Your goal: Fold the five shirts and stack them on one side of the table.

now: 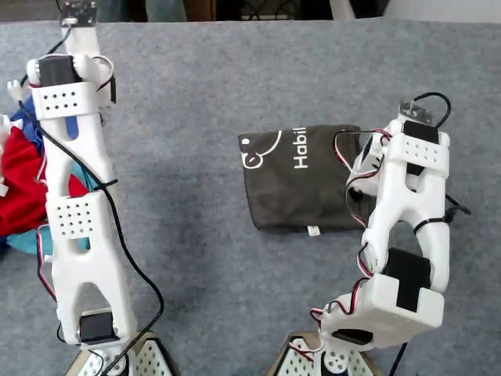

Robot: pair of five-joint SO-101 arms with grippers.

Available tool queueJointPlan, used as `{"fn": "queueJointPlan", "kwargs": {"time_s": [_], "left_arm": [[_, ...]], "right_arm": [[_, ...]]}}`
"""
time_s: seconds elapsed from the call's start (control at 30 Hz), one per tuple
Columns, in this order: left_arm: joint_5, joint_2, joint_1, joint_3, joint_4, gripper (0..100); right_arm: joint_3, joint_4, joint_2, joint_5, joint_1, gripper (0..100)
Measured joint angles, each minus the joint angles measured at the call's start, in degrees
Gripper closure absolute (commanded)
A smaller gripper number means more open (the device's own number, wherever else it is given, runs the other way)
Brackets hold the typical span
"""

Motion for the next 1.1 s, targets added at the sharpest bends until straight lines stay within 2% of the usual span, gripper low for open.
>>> {"fn": "queueJointPlan", "kwargs": {"time_s": [0.13, 0.3, 0.5, 0.57, 0.73, 0.8, 1.1], "left_arm": [[0.0, 0.0, -1.6, 4.1, 0.0, 97], [0.0, 0.0, -2.5, 7.7, 0.0, 97], [0.0, 0.0, -5.2, 7.7, 0.0, 97], [0.0, 0.0, -6.2, 7.9, 0.0, 97], [0.0, 0.0, -8.4, 8.3, 0.0, 97], [0.0, 0.0, -9.1, 8.3, 0.0, 97], [0.0, 0.0, -10.5, 8.3, 0.0, 97]], "right_arm": [[0.1, -5.1, 1.1, -3.4, -4.2, 56.4], [0.1, -11.3, 10.0, -8.8, -7.1, 56.4], [-7.0, -9.9, 21.1, -9.6, -7.2, 57.7], [-9.4, -9.0, 23.9, -9.6, -7.6, 65.7], [-15.9, -3.3, 27.3, -6.4, -7.5, 98.8], [-17.8, -1.8, 28.4, -4.0, -7.5, 95.8], [-25.1, 4.7, 29.8, 1.0, -4.2, 98.3]]}}
